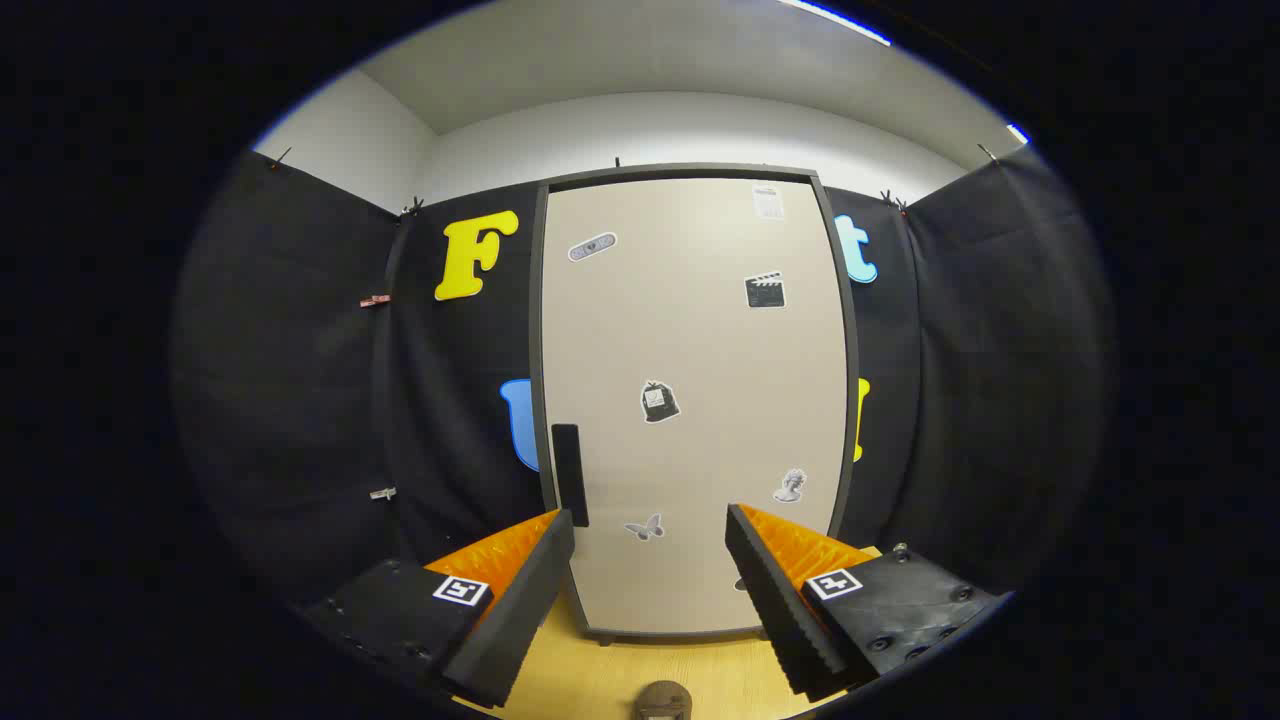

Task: Open the shoe cabinet door, grab the shoes and put them into the shoe cabinet, then close the shoe cabinet door.

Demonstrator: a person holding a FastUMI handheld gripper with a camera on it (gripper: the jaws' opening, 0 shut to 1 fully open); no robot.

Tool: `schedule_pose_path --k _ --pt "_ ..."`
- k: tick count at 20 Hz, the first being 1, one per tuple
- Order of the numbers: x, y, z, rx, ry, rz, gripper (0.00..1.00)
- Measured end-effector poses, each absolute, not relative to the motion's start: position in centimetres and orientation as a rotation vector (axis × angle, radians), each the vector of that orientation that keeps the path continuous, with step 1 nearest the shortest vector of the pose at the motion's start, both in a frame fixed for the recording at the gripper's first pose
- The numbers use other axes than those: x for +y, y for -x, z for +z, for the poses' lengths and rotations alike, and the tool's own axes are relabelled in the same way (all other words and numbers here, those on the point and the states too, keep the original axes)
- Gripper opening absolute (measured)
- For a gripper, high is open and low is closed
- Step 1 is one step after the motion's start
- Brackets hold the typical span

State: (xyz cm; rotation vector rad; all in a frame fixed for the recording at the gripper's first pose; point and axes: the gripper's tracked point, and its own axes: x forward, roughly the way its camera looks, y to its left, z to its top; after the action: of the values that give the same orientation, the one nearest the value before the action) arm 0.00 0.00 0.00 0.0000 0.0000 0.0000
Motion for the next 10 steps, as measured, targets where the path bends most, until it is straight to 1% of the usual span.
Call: schedule_pose_path --k 10 --pt "0.08 0.29 0.26 -0.005 0.003 -0.005 0.99"
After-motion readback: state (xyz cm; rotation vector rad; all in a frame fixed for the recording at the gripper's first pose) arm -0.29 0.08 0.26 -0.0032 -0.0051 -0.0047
